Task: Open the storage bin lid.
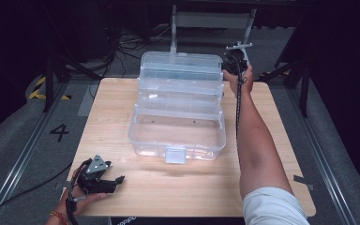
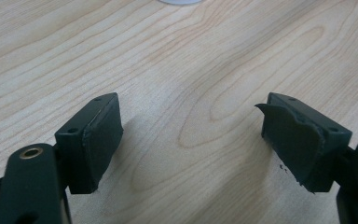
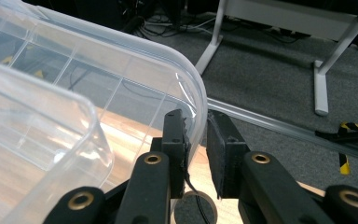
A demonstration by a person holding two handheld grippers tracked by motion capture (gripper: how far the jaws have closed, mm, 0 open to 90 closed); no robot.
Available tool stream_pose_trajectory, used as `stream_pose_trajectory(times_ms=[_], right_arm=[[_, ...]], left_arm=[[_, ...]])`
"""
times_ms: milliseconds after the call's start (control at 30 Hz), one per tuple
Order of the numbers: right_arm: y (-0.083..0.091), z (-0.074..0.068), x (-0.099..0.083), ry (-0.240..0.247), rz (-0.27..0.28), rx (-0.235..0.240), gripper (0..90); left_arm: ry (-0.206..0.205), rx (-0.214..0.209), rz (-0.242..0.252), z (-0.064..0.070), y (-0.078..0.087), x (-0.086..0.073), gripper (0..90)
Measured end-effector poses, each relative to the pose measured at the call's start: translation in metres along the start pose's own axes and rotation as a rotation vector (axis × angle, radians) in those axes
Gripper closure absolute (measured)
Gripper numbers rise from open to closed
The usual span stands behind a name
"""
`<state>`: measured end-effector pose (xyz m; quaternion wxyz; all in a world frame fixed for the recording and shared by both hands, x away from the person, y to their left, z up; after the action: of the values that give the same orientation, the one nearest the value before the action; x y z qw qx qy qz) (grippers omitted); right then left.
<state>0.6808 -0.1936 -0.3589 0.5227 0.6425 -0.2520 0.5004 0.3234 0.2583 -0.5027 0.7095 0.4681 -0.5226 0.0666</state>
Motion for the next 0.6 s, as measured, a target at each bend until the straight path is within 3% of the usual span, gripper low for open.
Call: stream_pose_trajectory(times_ms=[133, 167, 300, 600], right_arm=[[-0.0024, 0.0016, -0.0028, 0.003, -0.025, 0.016, 79.0], [-0.0016, 0.001, -0.0022, -0.018, -0.002, 0.061, 79.4], [-0.001, -0.0058, 0.0018, 0.039, -0.024, 0.041, 78.6], [0.0063, 0.0006, -0.0033, 0.01, -0.03, 0.041, 76.2]], left_arm=[[0.001, -0.001, 0.0, 0.0001, 0.0, 0.0, 20.7], [-0.001, 0.004, 0.0, -0.0003, 0.0001, 0.0002, 20.7], [-0.003, 0.005, -0.005, -0.0003, 0.0, 0.0004, 20.5], [-0.003, 0.004, -0.005, -0.0002, 0.0001, 0.0004, 20.5]])
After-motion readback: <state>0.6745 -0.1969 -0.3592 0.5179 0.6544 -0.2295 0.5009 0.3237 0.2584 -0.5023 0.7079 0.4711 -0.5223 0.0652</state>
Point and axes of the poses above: each handheld gripper's, and its own axes: y roughly backward along the jaws, x roughly out of its top, z roughly to its right, the point moved 3 cm from there along -y, roughly forward along the jaws, and after that the axes turned 10 degrees about z, right-handed, at the moved point
